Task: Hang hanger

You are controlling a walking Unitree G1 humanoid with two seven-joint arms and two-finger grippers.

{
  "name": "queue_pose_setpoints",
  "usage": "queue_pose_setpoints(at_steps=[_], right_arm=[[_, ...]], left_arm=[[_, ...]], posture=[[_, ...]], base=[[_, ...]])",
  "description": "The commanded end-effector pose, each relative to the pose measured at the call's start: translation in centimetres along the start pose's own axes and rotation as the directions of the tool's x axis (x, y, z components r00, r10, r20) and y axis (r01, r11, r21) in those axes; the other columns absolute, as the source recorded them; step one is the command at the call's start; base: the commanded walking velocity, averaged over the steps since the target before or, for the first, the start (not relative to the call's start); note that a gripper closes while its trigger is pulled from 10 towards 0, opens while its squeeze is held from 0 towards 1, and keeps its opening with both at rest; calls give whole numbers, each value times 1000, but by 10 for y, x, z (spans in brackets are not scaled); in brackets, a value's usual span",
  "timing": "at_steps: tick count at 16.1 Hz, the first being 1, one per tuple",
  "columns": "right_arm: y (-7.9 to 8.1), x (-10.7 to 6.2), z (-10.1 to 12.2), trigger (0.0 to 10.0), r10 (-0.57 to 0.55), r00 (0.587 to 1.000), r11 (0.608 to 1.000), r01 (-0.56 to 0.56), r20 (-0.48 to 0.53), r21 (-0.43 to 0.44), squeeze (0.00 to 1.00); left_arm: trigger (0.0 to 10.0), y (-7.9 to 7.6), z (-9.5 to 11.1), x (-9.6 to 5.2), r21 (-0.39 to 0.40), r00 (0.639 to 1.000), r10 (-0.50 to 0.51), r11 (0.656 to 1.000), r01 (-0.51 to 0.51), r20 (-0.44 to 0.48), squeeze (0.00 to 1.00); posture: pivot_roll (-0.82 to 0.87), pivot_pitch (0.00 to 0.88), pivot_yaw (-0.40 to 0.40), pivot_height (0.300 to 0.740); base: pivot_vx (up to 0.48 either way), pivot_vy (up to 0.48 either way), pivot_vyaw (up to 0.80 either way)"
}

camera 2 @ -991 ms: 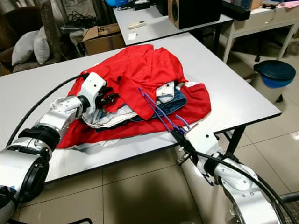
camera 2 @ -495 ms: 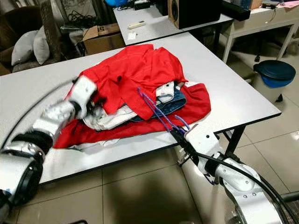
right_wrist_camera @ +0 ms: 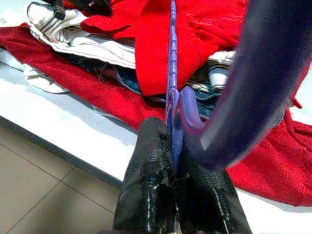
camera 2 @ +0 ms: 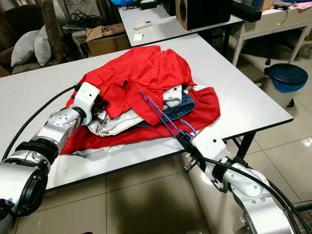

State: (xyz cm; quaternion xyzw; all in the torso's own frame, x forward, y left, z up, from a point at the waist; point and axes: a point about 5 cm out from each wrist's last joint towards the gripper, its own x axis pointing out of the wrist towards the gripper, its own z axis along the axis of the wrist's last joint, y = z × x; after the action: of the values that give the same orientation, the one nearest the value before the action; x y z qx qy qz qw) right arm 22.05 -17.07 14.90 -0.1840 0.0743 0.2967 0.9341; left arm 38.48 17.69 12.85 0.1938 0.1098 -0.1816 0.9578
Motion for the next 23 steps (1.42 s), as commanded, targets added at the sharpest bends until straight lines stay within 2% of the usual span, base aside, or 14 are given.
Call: queue_pose_setpoints(at_steps=[1,7,10,12,13,14,15,16,17,18,19,21,23], right_arm=[[2,0,3,10000,10,1000,1000,-10,13,-9,0],[3,-2,0,10000,11,1000,1000,-11,5,-12,0],[5,-2,-1,10000,17,1000,1000,-17,2,-14,0],[5,-3,-1,10000,21,1000,1000,-21,0,-17,0],[5,-3,-1,10000,21,1000,1000,-21,-1,-17,0],[5,-3,-2,10000,24,1000,1000,-24,-2,-20,0],[6,-3,-2,10000,27,1000,999,-27,-3,-20,0],[6,-3,-2,10000,29,1000,999,-29,-3,-20,0],[6,-2,-2,10000,34,999,999,-34,-3,-21,0],[7,-1,-2,10000,40,999,999,-40,-1,-22,0],[7,0,-2,10000,42,999,999,-42,0,-22,0],[7,3,-1,10000,41,999,999,-41,1,-21,0],[7,3,0,10000,39,999,999,-38,4,-21,0]], left_arm=[[0,5,1,-1,-15,1000,20,1000,-20,4,0],[0,2,1,-1,-38,1000,-20,999,21,24,0],[0,11,13,-3,-150,993,-17,988,34,114,0],[0,30,26,-9,-243,980,16,970,34,199,0],[0,34,28,-10,-261,977,32,965,26,213,0],[0,58,41,-19,-374,950,111,927,6,291,0],[0,66,47,-22,-414,935,125,910,25,331,0],[0,67,50,-23,-408,933,105,912,48,345,0],[4039,60,49,-21,-317,946,25,945,83,324,0],[10000,42,42,-16,-194,954,-122,964,179,275,0],[10000,25,35,-12,-125,952,-214,962,245,219,1000],[10000,16,26,-8,-67,962,-235,967,246,139,1000],[10000,17,18,-7,-8,980,-194,981,195,50,1000]], posture=[[-197,0,176,740],[-206,0,182,740],[-208,0,178,740],[-208,0,176,740],[-208,0,176,740],[-208,0,174,740],[-204,0,173,740],[-204,0,173,740],[-197,0,170,740],[-193,0,169,740],[-190,0,169,740],[-193,0,176,740],[-201,0,187,740]], base=[[0,0,0],[0,0,0],[0,0,0],[0,0,0],[0,0,0],[0,0,0],[0,0,0],[0,0,0],[0,0,0],[0,0,0],[0,0,0],[0,0,0],[0,0,0]])
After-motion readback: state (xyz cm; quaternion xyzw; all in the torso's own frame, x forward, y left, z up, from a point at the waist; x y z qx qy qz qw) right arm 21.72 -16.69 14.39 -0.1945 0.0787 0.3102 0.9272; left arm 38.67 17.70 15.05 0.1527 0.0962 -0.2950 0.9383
